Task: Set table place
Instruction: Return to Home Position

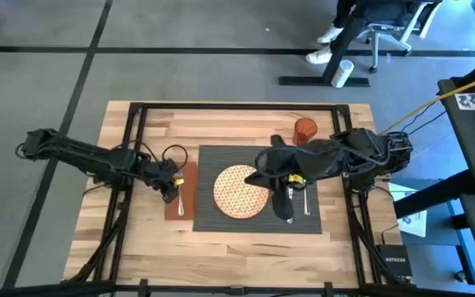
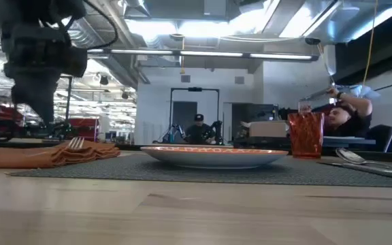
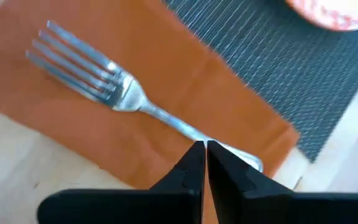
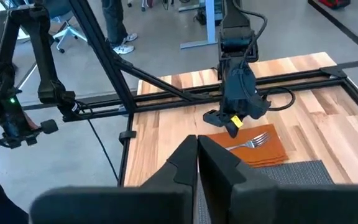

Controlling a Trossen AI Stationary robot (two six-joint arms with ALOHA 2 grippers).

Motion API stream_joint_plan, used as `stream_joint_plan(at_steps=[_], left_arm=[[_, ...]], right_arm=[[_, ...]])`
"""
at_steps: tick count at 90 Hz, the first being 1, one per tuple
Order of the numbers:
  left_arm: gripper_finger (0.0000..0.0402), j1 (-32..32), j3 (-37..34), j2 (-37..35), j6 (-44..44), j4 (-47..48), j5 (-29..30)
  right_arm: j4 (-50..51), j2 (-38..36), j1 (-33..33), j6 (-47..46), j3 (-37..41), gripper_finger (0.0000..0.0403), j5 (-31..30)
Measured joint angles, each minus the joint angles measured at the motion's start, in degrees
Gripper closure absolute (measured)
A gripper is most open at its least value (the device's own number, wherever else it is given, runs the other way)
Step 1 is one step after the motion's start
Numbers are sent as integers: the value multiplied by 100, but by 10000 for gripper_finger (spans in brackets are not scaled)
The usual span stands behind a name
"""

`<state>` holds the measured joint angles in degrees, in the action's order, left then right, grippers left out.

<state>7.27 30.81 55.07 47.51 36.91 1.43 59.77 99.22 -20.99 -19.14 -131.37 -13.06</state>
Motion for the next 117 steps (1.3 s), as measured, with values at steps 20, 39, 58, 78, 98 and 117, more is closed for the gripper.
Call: stream_joint_plan(at_steps=[20,39,58,78,98,117], left_arm=[[402,0,318,0,-261,-6,168],[402,0,614,-136,-319,-43,388],[402,101,754,-742,-446,-33,817],[402,295,754,-1618,-458,-16,1189],[402,391,754,-2330,-931,-38,1494],[402,391,756,-2849,-1497,-310,1766]], right_arm=[[96,-15,2,341,0,403,-2],[157,-15,0,417,0,403,-2],[366,-249,0,444,0,403,15],[791,-693,0,442,0,403,-2],[1201,-931,0,415,-2,403,-2],[1429,-1002,0,473,-2,403,-46]])
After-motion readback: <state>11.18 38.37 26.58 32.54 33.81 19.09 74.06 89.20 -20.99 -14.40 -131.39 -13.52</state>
